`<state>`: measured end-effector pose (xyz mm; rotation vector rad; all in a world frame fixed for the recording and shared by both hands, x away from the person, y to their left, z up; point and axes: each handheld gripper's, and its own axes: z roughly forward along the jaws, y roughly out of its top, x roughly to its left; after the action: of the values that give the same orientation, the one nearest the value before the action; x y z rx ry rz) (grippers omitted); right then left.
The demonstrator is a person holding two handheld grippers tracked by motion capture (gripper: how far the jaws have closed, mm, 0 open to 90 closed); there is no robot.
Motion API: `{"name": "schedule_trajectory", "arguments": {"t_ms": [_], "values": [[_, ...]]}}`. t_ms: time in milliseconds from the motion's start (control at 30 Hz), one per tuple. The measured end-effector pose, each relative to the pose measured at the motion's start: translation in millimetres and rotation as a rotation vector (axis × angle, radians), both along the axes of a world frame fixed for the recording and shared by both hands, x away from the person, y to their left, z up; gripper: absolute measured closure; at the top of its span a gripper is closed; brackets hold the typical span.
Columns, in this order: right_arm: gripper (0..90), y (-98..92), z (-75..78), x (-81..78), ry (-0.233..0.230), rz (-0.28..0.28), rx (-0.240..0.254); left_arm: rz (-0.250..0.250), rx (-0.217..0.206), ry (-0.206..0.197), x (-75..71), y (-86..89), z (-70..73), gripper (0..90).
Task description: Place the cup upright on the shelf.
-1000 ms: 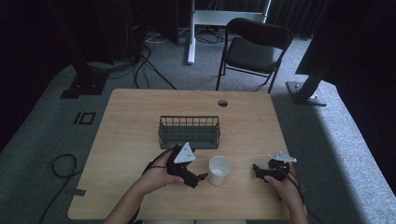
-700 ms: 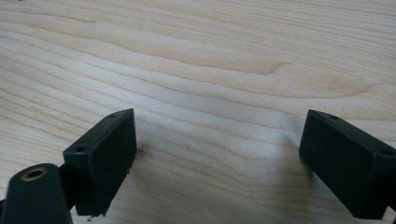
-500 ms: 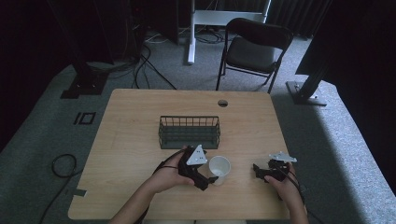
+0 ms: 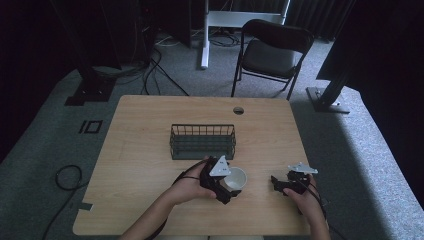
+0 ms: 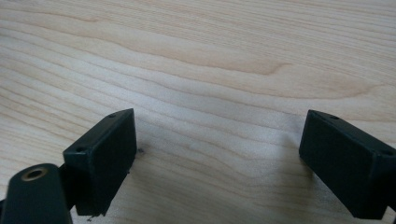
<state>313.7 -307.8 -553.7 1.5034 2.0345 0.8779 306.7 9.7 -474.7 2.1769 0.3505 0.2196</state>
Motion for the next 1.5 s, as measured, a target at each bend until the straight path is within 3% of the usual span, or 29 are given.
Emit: {"name": "schedule_trajectory", "arguments": {"t_ms": [267,400,500,567,867,900,1133,1167,1300,1500], "values": [[10.7,0.0,0.0,0.0,0.000,0.000,0.000,-0.018,0.003,0.008,0.9,-9.9,-6.5,2.0],[10.7,0.0,0.0,0.0,0.000,0.000,0.000,-0.008,-0.001,-0.001,2.6,-13.1,-8.8,6.4],[10.8,0.0,0.0,0.0,0.000,0.000,0.000,0.006,-0.003,-0.002,3.3,-13.2,-9.2,14.7],[10.7,0.0,0.0,0.0,0.000,0.000,0.000,0.014,0.020,-0.005,4.1,-12.6,-9.8,16.4],[10.7,0.0,0.0,0.0,0.000,0.000,0.000,0.004,0.030,0.014,3.1,-13.6,-8.7,19.8],[10.7,0.0,0.0,0.0,0.000,0.000,0.000,0.024,0.005,0.052,3.9,-12.7,-4.8,20.0],[10.7,0.0,0.0,0.0,0.000,0.000,0.000,0.030,0.008,0.007,4.0,-7.8,6.5,20.0],[10.7,0.0,0.0,0.0,0.000,0.000,0.000,0.039,-0.011,0.006,4.1,-7.0,8.1,20.0],[10.7,0.1,0.0,0.0,0.001,-0.001,0.000,0.033,0.002,-0.020,3.8,-3.4,14.2,20.0],[10.7,0.1,0.0,0.0,0.001,-0.001,0.000,0.064,0.000,-0.007,7.0,2.6,20.3,20.1]]}}
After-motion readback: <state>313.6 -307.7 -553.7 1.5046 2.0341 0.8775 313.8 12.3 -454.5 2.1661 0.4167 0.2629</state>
